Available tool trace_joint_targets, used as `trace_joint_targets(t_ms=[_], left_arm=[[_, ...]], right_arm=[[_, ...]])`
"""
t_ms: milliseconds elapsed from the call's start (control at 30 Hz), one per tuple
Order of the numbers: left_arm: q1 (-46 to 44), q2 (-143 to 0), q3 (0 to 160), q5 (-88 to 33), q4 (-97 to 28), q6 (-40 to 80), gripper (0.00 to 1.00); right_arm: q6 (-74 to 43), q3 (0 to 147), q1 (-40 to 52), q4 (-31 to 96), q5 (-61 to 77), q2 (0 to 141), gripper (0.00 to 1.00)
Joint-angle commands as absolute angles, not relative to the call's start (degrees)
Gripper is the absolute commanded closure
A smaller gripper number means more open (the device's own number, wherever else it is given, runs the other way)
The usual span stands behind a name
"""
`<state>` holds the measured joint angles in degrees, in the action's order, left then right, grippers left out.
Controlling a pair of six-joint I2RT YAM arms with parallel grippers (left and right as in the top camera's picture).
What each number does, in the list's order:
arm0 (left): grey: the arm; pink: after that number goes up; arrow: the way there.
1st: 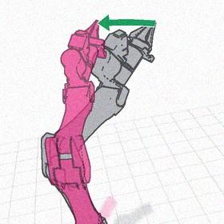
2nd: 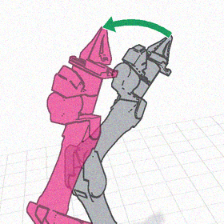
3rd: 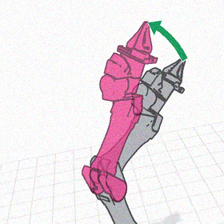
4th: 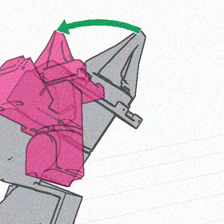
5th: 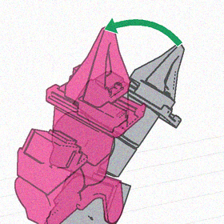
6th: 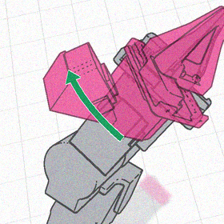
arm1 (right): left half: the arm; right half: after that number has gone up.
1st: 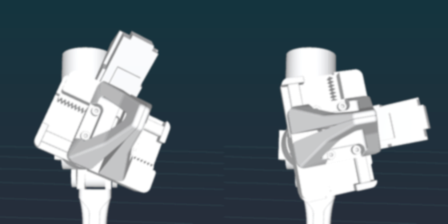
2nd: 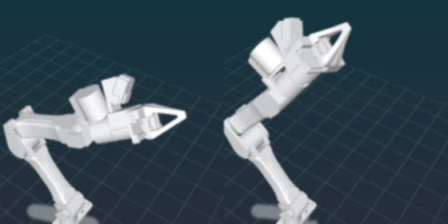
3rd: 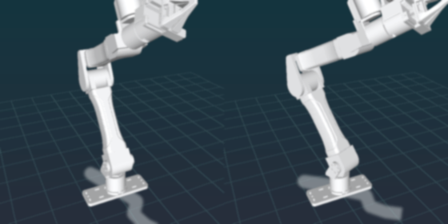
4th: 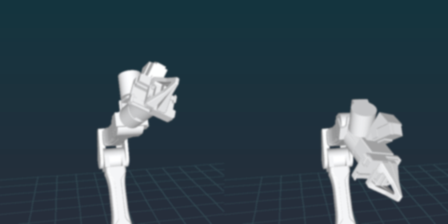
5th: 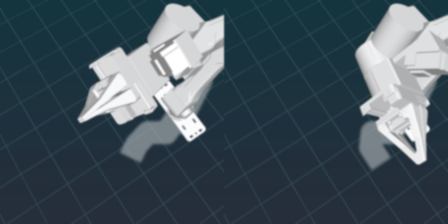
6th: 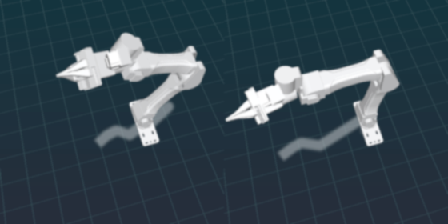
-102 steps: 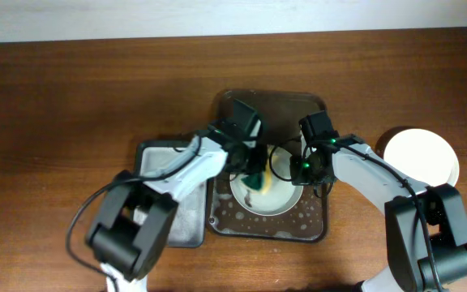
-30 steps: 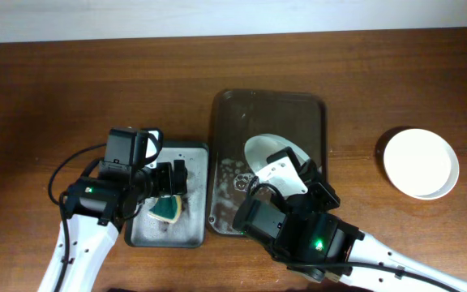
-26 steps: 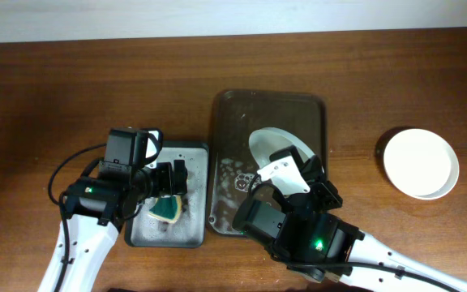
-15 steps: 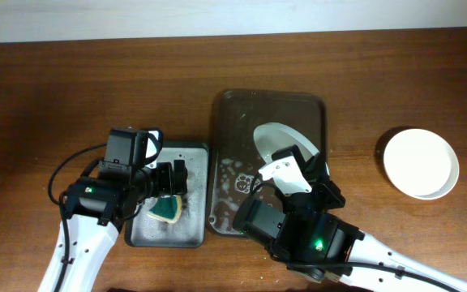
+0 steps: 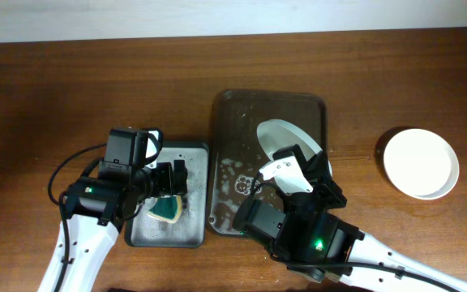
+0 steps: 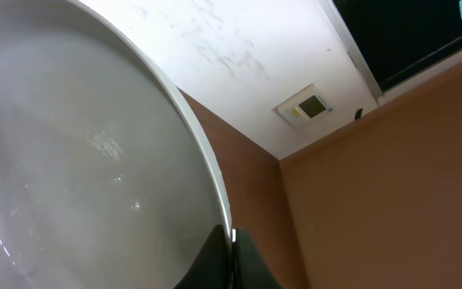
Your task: Clean dirty plates on tray and stack at the side
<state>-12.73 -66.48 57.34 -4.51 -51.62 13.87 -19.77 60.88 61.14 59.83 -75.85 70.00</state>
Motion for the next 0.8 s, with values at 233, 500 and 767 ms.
trace_joint_targets(t_ms=[233, 500, 767], left_arm=[[-12.58, -66.0, 58.17, -4.75, -51.53, 13.17, 0.0], [-12.58, -66.0, 58.17, -4.75, -51.53, 13.17, 0.0], [-12.58, -66.0, 58.17, -4.75, -51.53, 13.17, 0.0]], right_arm=[[-21.3, 62.17, 61.49, 59.81, -76.55, 69.25, 0.96], [-21.32, 62.17, 61.49, 59.79, -76.55, 69.25, 0.96], [-26.85, 62.22, 36.29, 55.88, -49.41, 69.23, 0.96]])
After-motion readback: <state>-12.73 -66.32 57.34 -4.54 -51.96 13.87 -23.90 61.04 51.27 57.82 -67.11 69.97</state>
